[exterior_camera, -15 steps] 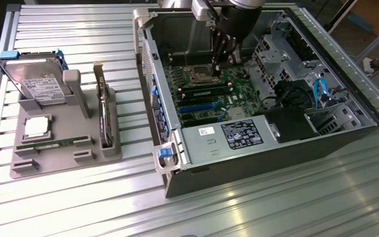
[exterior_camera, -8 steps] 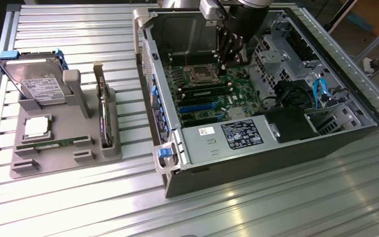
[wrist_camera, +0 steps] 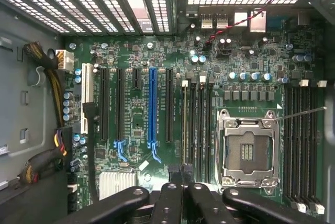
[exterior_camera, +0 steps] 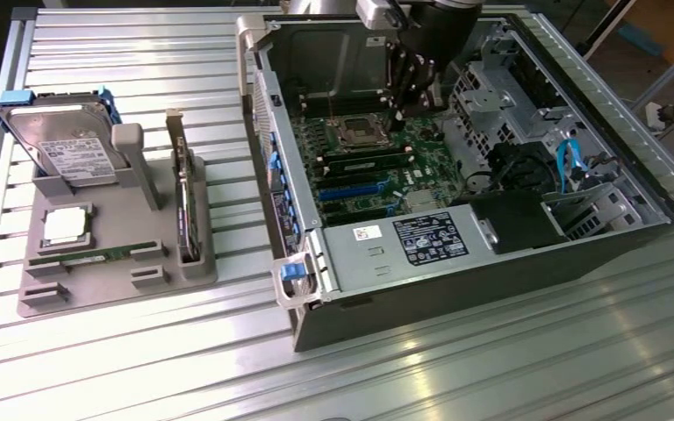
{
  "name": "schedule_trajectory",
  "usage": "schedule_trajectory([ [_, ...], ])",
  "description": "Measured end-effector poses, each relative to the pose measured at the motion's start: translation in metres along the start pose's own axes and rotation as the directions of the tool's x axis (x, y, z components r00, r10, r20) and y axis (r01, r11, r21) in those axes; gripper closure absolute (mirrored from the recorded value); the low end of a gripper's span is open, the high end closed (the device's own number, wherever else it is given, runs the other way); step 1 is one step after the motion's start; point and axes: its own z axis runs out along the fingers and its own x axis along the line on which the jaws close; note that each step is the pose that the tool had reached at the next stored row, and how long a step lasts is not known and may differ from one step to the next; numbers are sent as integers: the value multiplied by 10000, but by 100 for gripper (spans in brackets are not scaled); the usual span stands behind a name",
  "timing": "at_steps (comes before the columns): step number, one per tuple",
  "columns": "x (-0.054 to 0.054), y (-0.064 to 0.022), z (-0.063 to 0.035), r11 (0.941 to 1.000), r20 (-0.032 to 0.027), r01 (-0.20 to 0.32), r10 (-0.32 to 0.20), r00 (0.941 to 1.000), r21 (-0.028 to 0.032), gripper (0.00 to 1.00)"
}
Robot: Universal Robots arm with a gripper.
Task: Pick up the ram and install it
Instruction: 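Press down the ram until it locks into place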
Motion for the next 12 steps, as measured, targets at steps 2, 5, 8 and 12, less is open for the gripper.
schedule_trajectory([
  [2,2,2,-38,10000,-4,0,0,10000,34,89],
  [5,5,16,-93,9999,-9,19,-18,10000,172,89],
  [8,8,31,-144,9995,-14,36,-35,10000,316,89],
  [12,13,36,-238,9992,-20,35,-35,10000,394,89],
])
